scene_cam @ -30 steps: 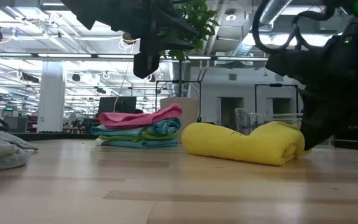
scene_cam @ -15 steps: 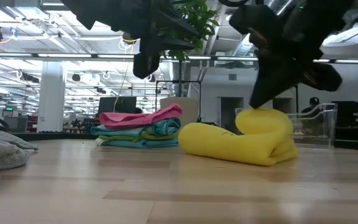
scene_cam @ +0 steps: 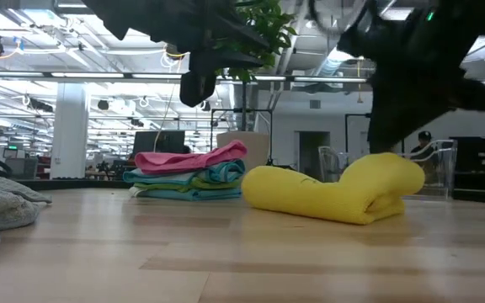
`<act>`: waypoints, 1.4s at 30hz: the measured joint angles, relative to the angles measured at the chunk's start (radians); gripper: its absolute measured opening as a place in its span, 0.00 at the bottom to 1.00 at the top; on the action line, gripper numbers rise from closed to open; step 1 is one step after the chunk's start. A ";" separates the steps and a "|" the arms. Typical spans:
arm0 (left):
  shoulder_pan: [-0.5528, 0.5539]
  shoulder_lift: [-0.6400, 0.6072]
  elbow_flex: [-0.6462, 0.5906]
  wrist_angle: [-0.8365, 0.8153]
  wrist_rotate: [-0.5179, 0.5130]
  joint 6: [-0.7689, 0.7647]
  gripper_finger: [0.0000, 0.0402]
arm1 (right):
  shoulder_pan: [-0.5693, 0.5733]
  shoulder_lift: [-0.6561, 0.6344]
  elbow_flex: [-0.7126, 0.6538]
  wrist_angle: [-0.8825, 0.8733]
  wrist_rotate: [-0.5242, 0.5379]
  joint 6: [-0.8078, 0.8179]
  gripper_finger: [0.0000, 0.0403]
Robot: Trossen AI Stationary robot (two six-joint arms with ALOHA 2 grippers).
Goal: Fold microfiber towels
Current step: Fold the yellow microfiber towel
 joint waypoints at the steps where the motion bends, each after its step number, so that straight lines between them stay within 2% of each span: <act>1: 0.000 0.009 0.000 0.013 -0.001 -0.003 0.21 | 0.011 -0.015 0.000 0.001 0.020 0.011 0.35; 4: 0.000 0.064 0.000 0.116 0.023 -0.006 0.21 | 0.063 -0.070 0.001 -0.011 0.110 0.063 0.46; 6: 0.000 0.108 0.000 0.192 0.038 -0.016 0.21 | 0.101 -0.095 -0.003 -0.029 0.162 0.133 0.49; 8: 0.000 0.164 0.001 0.255 0.054 -0.022 0.21 | 0.132 -0.105 -0.035 -0.045 0.165 0.236 0.50; 11: 0.025 0.211 0.003 0.243 0.061 -0.001 0.21 | 0.180 -0.082 -0.076 -0.031 0.106 0.337 0.49; 18: 0.140 0.238 0.136 -0.043 0.120 0.189 0.22 | 0.281 -0.054 -0.087 -0.021 0.095 0.504 0.50; 23: 0.152 0.251 0.304 -0.280 0.015 0.438 0.27 | 0.353 -0.052 -0.087 -0.054 0.095 0.620 0.50; 28: 0.154 0.328 0.473 -0.474 -0.006 0.646 0.34 | 0.415 -0.051 -0.087 -0.078 0.088 0.672 0.50; 32: 0.152 0.441 0.599 -0.600 0.001 0.695 0.40 | 0.445 -0.051 -0.087 -0.067 0.062 0.673 0.50; 35: 0.162 0.528 0.692 -0.643 0.054 0.695 0.43 | 0.456 -0.051 -0.087 -0.060 0.061 0.674 0.49; 37: 0.166 0.588 0.750 -0.667 0.094 0.696 0.45 | 0.459 -0.051 -0.087 -0.056 0.061 0.674 0.48; 42: 0.165 0.704 0.855 -0.759 0.110 0.725 0.46 | 0.464 -0.051 -0.087 -0.043 0.060 0.674 0.46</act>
